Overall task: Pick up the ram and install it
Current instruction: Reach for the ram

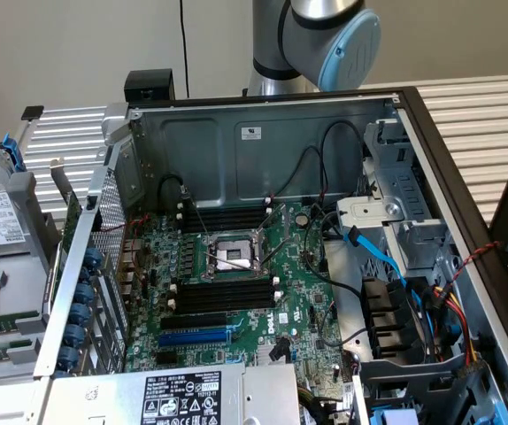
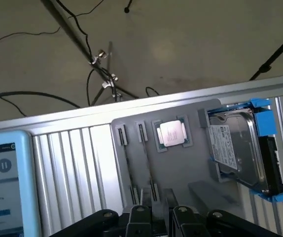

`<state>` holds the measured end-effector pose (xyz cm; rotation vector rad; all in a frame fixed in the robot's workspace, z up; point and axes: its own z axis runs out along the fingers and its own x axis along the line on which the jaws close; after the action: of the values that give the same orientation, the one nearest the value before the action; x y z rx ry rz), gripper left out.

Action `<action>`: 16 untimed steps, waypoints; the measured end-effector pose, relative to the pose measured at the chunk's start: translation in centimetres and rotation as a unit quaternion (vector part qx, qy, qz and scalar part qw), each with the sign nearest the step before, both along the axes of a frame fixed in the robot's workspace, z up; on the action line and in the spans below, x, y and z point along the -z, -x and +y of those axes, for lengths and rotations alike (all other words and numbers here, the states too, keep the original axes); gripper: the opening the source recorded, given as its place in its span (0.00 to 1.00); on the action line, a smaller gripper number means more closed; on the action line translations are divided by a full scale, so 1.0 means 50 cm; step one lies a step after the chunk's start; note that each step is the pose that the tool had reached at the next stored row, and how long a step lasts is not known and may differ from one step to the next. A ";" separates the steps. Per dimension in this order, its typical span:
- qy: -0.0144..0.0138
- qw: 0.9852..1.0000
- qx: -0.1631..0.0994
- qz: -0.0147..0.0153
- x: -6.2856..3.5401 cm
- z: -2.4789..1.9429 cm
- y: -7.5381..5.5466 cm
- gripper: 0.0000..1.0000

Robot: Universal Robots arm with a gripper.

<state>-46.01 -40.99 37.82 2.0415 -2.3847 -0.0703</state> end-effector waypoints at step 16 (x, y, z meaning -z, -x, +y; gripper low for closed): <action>0.000 0.994 -0.107 -0.007 0.000 -0.0007 0.001 0.24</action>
<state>-46.06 -41.02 37.82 2.2905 -2.1553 -0.0555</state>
